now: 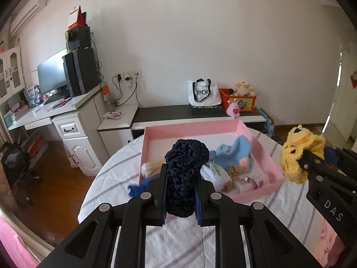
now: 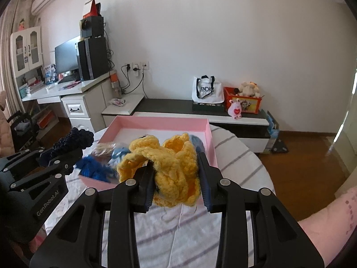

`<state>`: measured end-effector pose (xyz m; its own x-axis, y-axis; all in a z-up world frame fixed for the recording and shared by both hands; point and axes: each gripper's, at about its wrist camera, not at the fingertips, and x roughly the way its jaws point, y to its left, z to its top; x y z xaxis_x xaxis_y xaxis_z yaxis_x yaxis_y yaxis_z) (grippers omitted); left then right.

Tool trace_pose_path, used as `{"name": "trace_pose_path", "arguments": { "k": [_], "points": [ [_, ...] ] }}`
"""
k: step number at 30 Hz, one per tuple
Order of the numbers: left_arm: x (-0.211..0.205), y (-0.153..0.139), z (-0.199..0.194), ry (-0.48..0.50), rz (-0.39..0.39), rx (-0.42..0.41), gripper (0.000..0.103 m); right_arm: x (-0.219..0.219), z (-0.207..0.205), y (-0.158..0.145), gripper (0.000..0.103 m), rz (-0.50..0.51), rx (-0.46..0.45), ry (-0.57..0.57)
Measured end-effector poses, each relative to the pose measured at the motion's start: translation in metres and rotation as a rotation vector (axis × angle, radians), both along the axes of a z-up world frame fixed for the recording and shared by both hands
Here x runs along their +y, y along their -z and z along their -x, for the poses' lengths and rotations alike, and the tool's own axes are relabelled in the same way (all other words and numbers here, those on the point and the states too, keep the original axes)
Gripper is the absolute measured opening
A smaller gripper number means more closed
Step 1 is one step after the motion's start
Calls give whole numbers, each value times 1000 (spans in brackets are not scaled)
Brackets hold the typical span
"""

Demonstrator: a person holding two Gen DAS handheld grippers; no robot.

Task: Organize soft objects
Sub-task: 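Carry both held items over the pink tray with both tools, then lower the navy and yellow items into the tray and open both tools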

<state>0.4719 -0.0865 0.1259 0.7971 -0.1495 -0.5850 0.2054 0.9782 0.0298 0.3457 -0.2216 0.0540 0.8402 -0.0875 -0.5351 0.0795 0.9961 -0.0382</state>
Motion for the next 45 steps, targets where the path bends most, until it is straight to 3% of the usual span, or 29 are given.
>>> {"name": "trace_pose_path", "arguments": {
  "k": [7,13,22,29,31,33,35,37,40,45],
  "points": [
    [-11,-10,-78,23,-27,0,16,-2,-53,-7,32,16,21,-16],
    [-22,0,-149,38,-41,32,16,2,-100,-1,34,31,62,-50],
    [-14,32,-268,79,-23,145,16,-4,-175,38,35,39,212,-111],
    [-11,55,-346,69,-3,202,20,-13,-206,61,35,29,274,-115],
    [-12,63,-353,60,6,203,29,-15,-211,66,36,10,291,-126],
    [-13,69,-363,57,4,213,48,-18,-213,68,43,3,296,-128],
    [-15,72,-362,49,-15,200,78,-22,-213,68,51,3,296,-120],
    [-15,73,-363,8,-39,168,85,-25,-211,66,70,7,282,-100],
    [-17,75,-363,-11,-30,151,95,-30,-207,62,88,15,259,-55],
    [-14,81,-375,-33,-8,157,98,-40,-204,55,102,-8,243,-24]
  ]
}}
